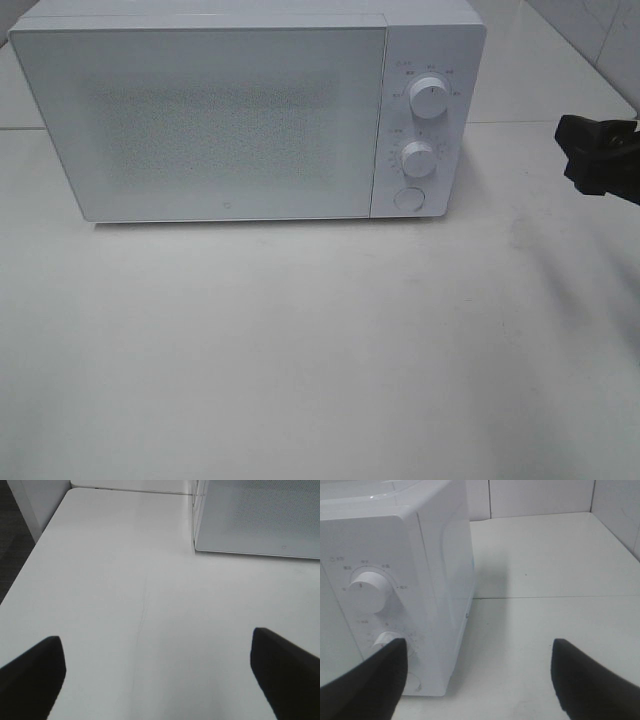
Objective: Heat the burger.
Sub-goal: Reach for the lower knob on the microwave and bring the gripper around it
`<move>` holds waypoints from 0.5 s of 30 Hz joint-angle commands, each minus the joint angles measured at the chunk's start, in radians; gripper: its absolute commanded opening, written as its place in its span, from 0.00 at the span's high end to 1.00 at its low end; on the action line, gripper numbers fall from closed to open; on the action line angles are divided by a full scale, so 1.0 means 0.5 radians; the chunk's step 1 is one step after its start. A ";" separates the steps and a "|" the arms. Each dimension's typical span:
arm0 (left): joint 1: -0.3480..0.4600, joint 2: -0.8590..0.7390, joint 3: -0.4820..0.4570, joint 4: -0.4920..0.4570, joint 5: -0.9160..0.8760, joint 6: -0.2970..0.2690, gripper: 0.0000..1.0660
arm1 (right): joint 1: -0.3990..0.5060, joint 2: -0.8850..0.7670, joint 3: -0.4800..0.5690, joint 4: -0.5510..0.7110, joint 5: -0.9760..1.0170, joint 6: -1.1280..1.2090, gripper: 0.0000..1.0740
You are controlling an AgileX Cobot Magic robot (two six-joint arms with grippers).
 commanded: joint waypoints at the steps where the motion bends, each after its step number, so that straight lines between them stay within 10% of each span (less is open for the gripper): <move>1: 0.004 0.000 0.006 0.000 -0.016 -0.016 0.13 | -0.008 0.070 0.002 0.086 -0.174 -0.124 0.27; 15: 0.004 0.000 0.006 0.000 -0.016 -0.016 0.13 | 0.556 0.610 0.002 0.912 -0.826 -0.612 0.29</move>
